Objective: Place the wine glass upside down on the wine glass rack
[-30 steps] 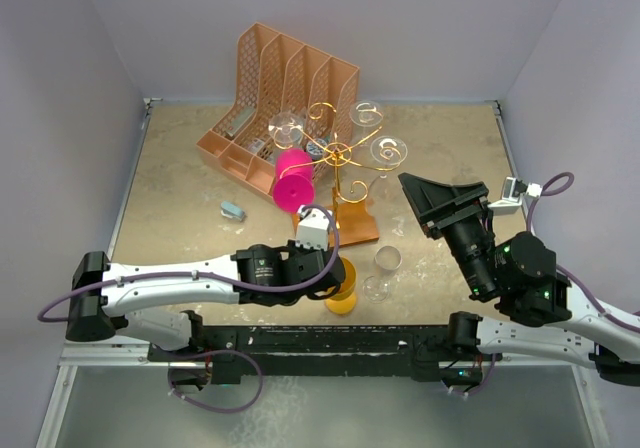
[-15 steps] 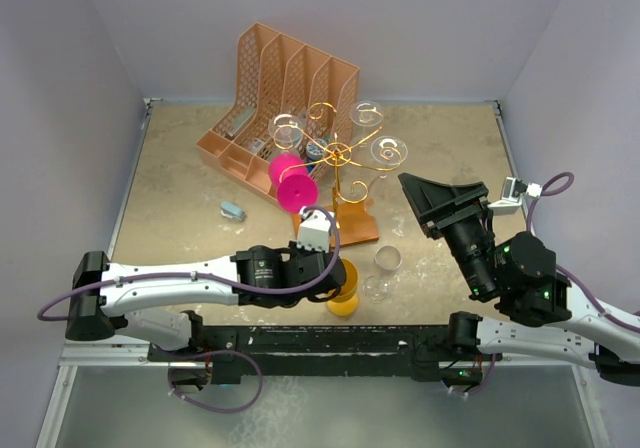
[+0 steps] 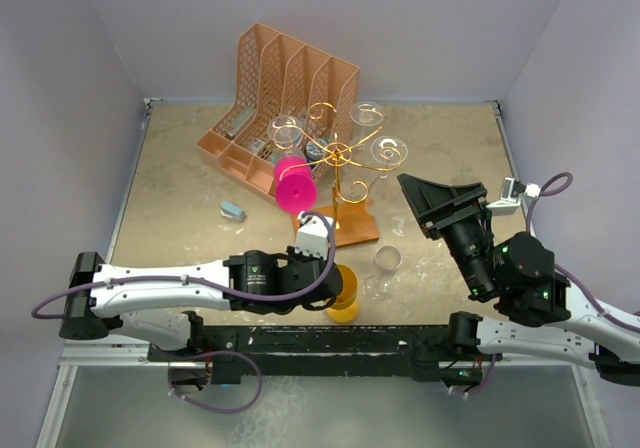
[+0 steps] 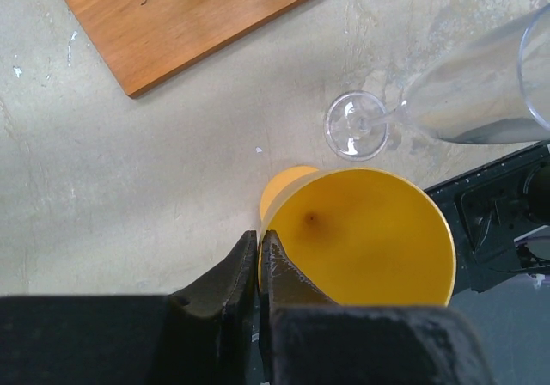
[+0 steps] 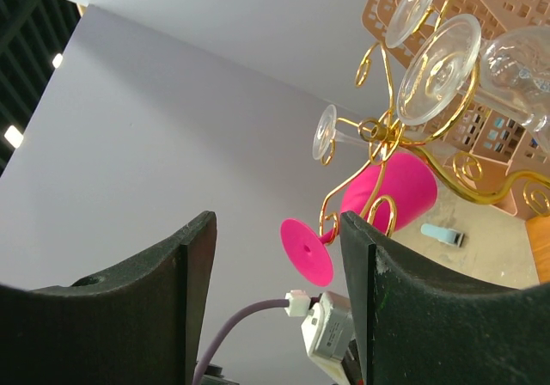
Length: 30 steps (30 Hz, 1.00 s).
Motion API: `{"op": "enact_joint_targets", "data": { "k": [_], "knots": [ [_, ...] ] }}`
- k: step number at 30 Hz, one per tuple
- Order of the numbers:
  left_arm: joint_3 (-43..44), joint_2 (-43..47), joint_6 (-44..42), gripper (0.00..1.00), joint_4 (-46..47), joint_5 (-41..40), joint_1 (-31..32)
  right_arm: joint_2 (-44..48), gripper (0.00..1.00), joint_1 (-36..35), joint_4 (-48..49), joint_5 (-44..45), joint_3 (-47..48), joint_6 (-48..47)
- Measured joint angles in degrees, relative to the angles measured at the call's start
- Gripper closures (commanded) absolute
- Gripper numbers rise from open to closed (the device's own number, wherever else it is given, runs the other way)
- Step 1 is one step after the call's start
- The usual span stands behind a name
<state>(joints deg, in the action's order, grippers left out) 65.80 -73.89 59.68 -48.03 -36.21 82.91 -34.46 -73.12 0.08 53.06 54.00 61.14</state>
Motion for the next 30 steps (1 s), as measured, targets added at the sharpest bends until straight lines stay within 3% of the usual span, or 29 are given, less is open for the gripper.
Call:
{"op": "enact_joint_targets", "data": {
  "k": [13, 30],
  "knots": [
    [0.0, 2.0, 0.7, 1.00, -1.0, 0.5, 0.5, 0.0, 0.39, 0.0, 0.0, 0.0, 0.0, 0.0],
    [-3.1, 11.8, -3.0, 1.00, -3.1, 4.7, 0.9, -0.5, 0.39, 0.0, 0.0, 0.0, 0.0, 0.0]
  ]
}}
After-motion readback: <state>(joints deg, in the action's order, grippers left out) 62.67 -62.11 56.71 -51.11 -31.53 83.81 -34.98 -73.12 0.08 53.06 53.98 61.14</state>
